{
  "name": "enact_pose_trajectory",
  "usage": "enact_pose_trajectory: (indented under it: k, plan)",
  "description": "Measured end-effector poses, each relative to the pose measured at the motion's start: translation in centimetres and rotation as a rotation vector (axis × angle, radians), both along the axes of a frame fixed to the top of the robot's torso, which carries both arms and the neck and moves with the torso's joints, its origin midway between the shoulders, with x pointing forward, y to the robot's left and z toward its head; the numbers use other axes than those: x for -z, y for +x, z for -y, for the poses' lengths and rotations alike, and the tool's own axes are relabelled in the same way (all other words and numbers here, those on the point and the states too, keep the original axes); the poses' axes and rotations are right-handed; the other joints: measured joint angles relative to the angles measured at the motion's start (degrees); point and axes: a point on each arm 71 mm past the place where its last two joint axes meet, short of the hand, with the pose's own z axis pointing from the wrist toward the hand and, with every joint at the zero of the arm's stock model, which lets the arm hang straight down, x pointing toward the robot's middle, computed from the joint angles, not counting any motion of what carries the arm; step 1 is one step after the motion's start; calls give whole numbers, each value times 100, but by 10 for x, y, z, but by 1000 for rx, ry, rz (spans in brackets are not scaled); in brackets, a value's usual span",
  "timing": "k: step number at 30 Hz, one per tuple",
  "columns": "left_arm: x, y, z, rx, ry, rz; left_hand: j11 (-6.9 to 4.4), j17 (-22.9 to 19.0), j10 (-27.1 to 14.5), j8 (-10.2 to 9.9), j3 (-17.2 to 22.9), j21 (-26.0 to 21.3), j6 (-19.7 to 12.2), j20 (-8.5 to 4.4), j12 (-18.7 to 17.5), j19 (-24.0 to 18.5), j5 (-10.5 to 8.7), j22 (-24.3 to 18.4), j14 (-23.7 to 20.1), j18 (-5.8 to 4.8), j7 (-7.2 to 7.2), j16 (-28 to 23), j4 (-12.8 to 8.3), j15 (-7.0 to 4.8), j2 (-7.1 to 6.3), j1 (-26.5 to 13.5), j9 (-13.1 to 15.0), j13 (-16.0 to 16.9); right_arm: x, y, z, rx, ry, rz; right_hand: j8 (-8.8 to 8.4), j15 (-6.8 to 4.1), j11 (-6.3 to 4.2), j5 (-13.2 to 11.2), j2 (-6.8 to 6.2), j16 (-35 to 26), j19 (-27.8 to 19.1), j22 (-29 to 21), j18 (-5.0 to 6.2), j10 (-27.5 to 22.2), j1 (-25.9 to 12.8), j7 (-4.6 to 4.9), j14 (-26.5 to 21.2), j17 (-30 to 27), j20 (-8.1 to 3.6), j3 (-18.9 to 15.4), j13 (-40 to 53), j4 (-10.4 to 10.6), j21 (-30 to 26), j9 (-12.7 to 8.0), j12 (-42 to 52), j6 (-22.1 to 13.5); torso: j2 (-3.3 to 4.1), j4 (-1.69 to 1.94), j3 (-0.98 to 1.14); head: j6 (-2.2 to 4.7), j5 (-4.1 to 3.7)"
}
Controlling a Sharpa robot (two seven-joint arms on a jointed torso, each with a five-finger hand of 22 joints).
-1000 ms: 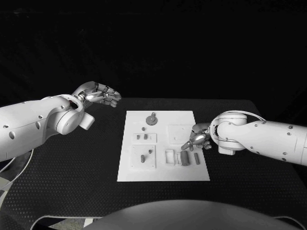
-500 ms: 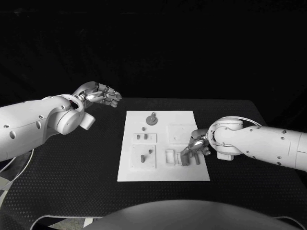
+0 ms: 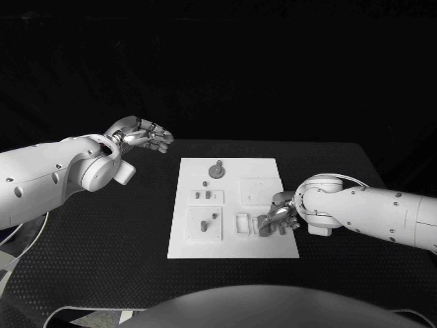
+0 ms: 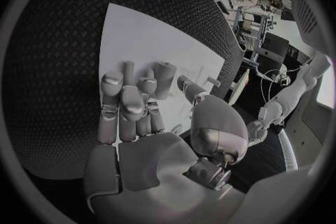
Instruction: Assemble the parts on the task board
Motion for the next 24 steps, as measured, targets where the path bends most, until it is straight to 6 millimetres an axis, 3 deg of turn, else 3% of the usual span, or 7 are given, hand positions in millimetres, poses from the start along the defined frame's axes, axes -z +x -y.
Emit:
enact_pose_trajectory:
  k: [17, 20, 24]
  plan:
    - [0, 0, -1, 0, 1, -1, 0, -1, 0, 23, 2, 0, 0, 0, 0, 0, 0, 1, 0, -36, 0, 0, 29, 0, 23, -23, 1, -5, 10, 3, -4, 9, -16, 12, -15, -9, 0, 0, 85, -1, -18, 0, 0, 0, -24, -3, -18, -6, -1, -23, -12, -119, 1, 20, 0, 86, -1, 10, -3, 0, 40]
    - [0, 0, 0, 1, 0, -2, 0, -1, 0, 23, 2, 0, 0, 0, 0, 0, 0, 1, 0, -37, 0, 0, 29, 0, 23, -23, 1, -5, 10, 3, -4, 9, -16, 14, -15, -8, 0, 0, 173, -1, -37, 0, 0, 0, -22, -11, -19, -10, 19, -11, -20, -203, 1, 20, 0, 95, -1, 7, -6, 0, 48]
    - [0, 0, 0, 1, 0, -2, 0, 4, 0, 23, 2, 0, 0, 0, 0, 0, 0, -3, 0, 1, 0, 0, 29, 0, 23, -22, 1, -4, 10, 3, -5, 11, -14, 16, -16, -8, 0, 0, 418, 3, -38, 0, 0, 0, 28, -13, -20, -15, 19, -23, -30, -466, 25, 20, 24, 97, -1, 0, -6, 0, 56]
